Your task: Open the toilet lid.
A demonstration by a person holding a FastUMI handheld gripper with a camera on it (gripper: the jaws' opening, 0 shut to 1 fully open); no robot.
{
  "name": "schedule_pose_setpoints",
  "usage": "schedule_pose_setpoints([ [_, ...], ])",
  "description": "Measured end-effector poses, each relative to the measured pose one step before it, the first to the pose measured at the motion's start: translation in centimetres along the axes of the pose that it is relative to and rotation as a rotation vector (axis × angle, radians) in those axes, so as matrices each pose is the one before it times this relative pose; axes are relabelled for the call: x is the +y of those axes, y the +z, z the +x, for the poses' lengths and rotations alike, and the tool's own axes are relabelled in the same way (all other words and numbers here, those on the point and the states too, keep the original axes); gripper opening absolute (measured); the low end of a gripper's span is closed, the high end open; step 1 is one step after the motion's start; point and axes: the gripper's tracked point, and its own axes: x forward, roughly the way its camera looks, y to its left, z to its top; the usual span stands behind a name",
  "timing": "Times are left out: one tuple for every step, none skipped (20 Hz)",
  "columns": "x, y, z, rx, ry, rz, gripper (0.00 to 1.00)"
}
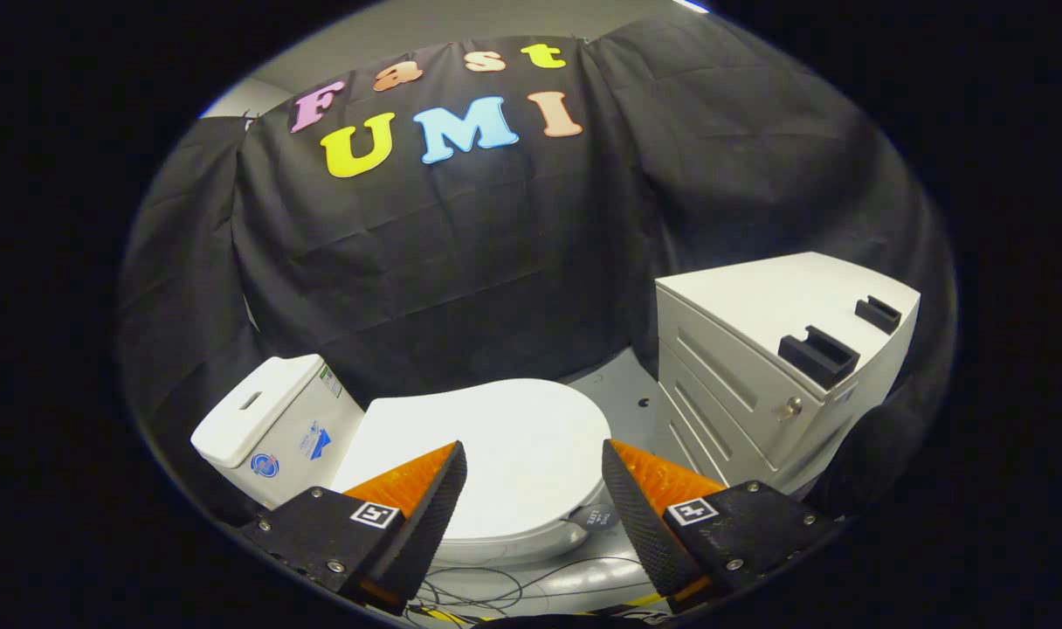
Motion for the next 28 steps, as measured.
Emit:
schedule_pose_setpoints([
  [-0.310,-0.627,0.353,0.01800,-0.00729,0.01226,0.96],
  [-0.289,-0.835,0.207,0.01822,-0.00789,0.01080,0.95],
  [-0.151,-0.530,0.247,0.01757,-0.00392,0.00714,0.95],
  [-0.115,-0.594,0.232,0.01472,-0.00342,0.00744,0.94],
  [-0.079,-0.406,0.252,0.01403,0.00240,0.00938,0.94],
  [0.058,-0.678,0.235,0.01719,0.00755,0.00947,0.94],
  [-0.060,-0.518,0.283,0.01791,0.00292,0.01363,0.94],
  [-0.208,-0.481,0.291,0.01451,0.00211,0.01515,0.94],
  [-0.246,-0.276,0.238,0.01025,0.00054,0.01588,0.94],
  [-0.415,-0.414,0.187,0.00852,-0.00537,0.01481,0.94],
  [-0.556,-0.206,0.326,0.00926,-0.00976,0.01631,0.94],
  [-0.593,-0.328,0.226,0.00762,-0.01080,0.02037,0.94],
  [-0.509,-0.192,0.267,0.00934,-0.00851,0.02216,0.93],
  [-0.624,-0.506,0.172,0.01159,-0.01351,0.01578,0.93],
  [-0.643,-0.098,0.376,0.00072,-0.01723,0.00652,0.93],
  [-0.448,-0.307,0.283,0.00947,-0.01202,0.00384,0.92],
  [-0.315,-0.270,0.310,0.01149,-0.00662,0.00466,0.92],
  [-0.427,-0.374,0.341,0.01205,-0.00244,0.00789,0.92],
  [-0.328,-0.296,0.300,0.01284,-0.00390,0.00969,0.92],
  [-0.373,-0.384,0.354,0.01119,-0.00863,0.01530,0.92],
  [-0.296,-0.277,0.299,0.01095,-0.00403,0.02219,0.92],
  [-0.382,-0.706,0.238,0.01143,-0.00007,0.02632,0.92],
  [-0.361,-0.810,0.414,0.01450,-0.00247,0.02496,0.92],
  [-0.279,-0.684,0.441,0.01535,-0.00182,0.01916,0.91],
  [-0.170,-0.404,0.398,0.00984,0.00259,0.01040,0.90],
  [-0.016,0.025,0.192,-0.00081,0.00329,0.00744,0.89],
  [-0.132,0.248,0.363,-0.00249,-0.00090,0.01207,0.88],
  [-0.151,0.139,0.438,0.00121,0.00246,0.02100,0.87],
])
